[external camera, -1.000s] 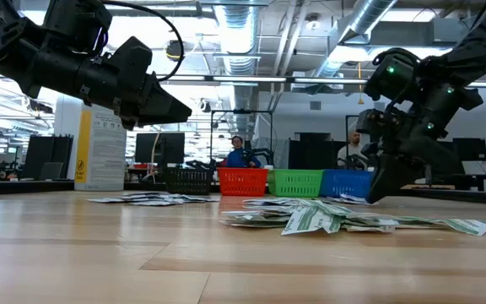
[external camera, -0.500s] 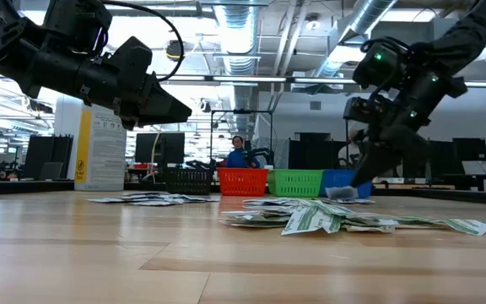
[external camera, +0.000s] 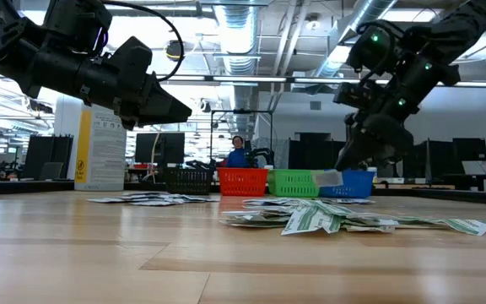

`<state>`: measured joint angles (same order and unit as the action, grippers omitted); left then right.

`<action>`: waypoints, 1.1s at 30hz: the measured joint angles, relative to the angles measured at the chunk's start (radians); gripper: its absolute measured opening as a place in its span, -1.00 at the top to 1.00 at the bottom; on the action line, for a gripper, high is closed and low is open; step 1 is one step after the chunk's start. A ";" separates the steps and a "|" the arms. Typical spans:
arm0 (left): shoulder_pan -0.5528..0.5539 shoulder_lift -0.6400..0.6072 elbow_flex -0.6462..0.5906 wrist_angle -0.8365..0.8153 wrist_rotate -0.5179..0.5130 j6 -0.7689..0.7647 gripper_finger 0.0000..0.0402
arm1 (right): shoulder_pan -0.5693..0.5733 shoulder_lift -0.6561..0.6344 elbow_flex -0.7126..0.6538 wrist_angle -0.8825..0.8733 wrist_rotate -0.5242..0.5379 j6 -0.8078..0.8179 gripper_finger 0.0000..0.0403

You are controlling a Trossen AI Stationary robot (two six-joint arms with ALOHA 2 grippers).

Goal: Pick & Place First Aid Supplies
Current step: Put the blue alcohol pad into the blue bin

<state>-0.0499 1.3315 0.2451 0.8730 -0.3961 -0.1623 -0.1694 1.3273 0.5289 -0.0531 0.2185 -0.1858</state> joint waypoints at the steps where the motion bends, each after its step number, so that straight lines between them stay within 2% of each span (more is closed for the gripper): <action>1: 0.000 0.000 0.000 0.000 0.000 0.000 0.33 | 0.009 0.000 0.003 -0.002 0.017 0.000 1.00; 15: 0.000 0.000 0.000 0.000 0.000 0.000 0.33 | 0.071 0.000 0.061 -0.052 0.228 -0.007 1.00; 20: 0.000 0.000 0.000 0.000 0.000 0.000 0.33 | 0.060 0.000 0.061 -0.052 0.242 -0.008 1.00; 25: 0.000 0.000 0.000 0.000 0.000 0.000 0.33 | 0.047 -0.004 0.061 -0.046 0.302 -0.013 1.00; 33: 0.000 0.000 0.000 0.000 0.000 0.000 0.33 | -0.011 -0.107 0.063 -0.021 0.307 -0.069 1.00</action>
<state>-0.0502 1.3315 0.2455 0.8726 -0.3961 -0.1623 -0.1808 1.2207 0.5915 -0.0736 0.5255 -0.2548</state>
